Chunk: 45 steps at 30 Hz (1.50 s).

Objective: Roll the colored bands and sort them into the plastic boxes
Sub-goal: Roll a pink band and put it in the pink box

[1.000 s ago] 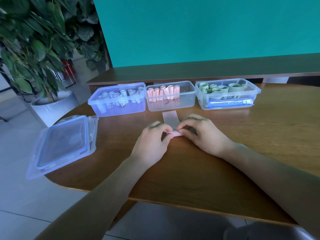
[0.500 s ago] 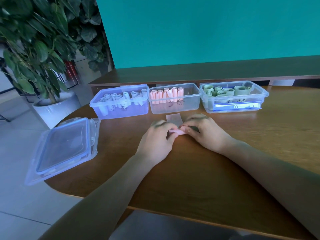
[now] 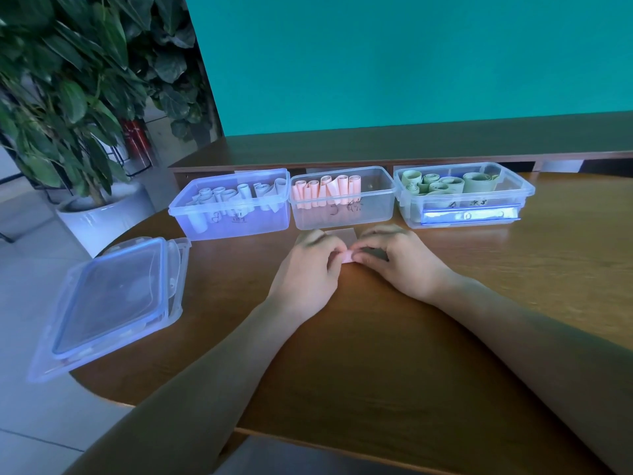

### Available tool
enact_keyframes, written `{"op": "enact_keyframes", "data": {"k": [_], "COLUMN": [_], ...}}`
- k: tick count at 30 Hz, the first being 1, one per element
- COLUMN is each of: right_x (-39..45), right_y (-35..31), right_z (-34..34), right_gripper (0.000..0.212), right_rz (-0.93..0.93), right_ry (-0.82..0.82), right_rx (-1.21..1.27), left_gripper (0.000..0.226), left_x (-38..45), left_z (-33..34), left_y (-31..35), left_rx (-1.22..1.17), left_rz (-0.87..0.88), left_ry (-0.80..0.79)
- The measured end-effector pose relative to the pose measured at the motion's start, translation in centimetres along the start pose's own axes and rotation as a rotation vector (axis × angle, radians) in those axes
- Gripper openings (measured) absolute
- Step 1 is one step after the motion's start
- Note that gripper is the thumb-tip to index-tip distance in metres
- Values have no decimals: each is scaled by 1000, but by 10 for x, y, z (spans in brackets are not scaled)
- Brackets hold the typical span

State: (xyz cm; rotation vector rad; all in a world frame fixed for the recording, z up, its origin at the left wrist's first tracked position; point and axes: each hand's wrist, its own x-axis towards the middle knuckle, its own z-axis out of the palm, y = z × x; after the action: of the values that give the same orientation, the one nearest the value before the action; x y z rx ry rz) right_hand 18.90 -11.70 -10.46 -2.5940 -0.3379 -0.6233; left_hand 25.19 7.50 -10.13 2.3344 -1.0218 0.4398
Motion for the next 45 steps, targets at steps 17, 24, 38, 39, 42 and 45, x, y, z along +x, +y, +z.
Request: {"op": "enact_keyframes", "data": {"k": [17, 24, 38, 39, 42, 45], "right_x": [24, 35, 54, 54, 52, 49], "right_y": [14, 13, 27, 27, 25, 23], "right_z": [10, 12, 20, 21, 20, 19], "right_gripper": [33, 35, 22, 21, 25, 26], "right_rz": [119, 162, 237, 220, 155, 103], "right_ry": [-17, -19, -18, -14, -27, -32], "right_rx": [-46, -48, -1, 0, -3, 17], "left_gripper": [19, 29, 30, 32, 33, 22], "left_x": [28, 38, 40, 40, 40, 40], "left_z": [7, 11, 10, 10, 9, 10], "left_y": [-9, -14, -14, -14, -16, -18], "left_rx": [53, 72, 30, 32, 26, -4], "left_rz": [-30, -60, -73, -78, -88, -86], "left_ry": [34, -30, -8, -10, -9, 4]}}
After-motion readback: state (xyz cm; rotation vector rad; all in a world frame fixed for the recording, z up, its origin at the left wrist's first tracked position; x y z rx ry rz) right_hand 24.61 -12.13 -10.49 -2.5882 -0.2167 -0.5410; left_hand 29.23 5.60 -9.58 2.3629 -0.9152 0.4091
